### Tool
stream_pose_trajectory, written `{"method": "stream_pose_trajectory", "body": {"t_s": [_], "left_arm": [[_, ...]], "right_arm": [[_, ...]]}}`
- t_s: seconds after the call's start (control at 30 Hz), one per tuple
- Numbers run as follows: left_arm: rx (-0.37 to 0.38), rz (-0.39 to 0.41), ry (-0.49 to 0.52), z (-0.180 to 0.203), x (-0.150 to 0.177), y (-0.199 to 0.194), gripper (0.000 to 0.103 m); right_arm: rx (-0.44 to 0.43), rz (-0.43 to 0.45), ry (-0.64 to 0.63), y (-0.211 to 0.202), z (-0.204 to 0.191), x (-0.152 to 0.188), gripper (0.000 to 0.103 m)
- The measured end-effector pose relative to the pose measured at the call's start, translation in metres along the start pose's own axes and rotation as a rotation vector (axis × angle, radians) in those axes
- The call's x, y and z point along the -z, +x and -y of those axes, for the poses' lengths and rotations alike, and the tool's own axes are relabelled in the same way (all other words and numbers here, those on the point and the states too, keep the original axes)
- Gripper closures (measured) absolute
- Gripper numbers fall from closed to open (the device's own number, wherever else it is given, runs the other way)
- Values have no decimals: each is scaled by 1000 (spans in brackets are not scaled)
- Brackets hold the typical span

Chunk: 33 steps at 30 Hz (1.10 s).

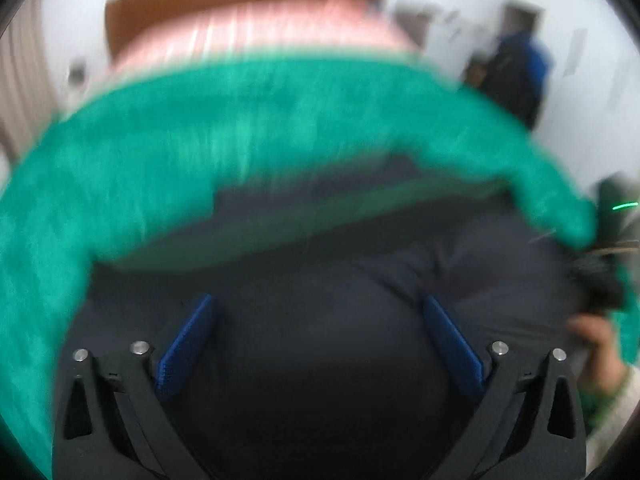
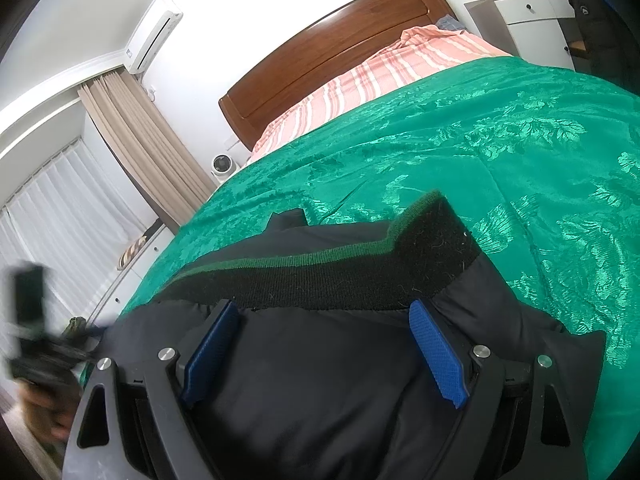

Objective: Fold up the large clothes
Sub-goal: 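Lower the folded hem onto the jacket and open both tools, then press the folded jacket flat with the left tool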

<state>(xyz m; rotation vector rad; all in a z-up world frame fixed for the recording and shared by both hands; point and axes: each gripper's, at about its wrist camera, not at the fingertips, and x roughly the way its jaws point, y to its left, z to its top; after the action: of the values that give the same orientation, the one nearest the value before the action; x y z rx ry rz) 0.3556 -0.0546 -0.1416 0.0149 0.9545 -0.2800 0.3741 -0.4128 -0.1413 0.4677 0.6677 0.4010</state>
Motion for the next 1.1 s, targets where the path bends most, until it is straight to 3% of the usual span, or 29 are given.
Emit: {"method": "stream_pose_trajectory", "body": {"t_s": [0.07,0.23,0.37,0.47,0.57,0.8,0.87,0.93,1.0,1.1], "left_arm": [[7,67,-12,-2,7,15,0],[-39,45,30,8,8,28,1],[-49,8,36,9,9,11,2],[-32,0,62,20,14,-14,3],[-80,-3,115,33,29,-12,2],[-59,31,85,20,39,3,1],[-60,29,91,21,40,-5,1],[-71,16,93,26,42,-19,3],[-58,33,111,33,48,-36,4],[-99,42,171,44,67,-49,8]], "right_arm": [[-9,9,19,-2,4,-1,17],[1,1,25,0,3,-1,17],[126,-80,-28,-10,-18,-8,17],[105,-58,-52,-56,-36,-2,17],[73,-59,-91,-113,-55,25,16],[122,-3,-112,-212,-73,129,11],[154,4,-109,-222,-75,154,9],[177,-63,-138,-217,-77,166,9],[175,-63,-185,-214,-82,166,9],[176,-33,-263,-207,-93,163,9]]}}
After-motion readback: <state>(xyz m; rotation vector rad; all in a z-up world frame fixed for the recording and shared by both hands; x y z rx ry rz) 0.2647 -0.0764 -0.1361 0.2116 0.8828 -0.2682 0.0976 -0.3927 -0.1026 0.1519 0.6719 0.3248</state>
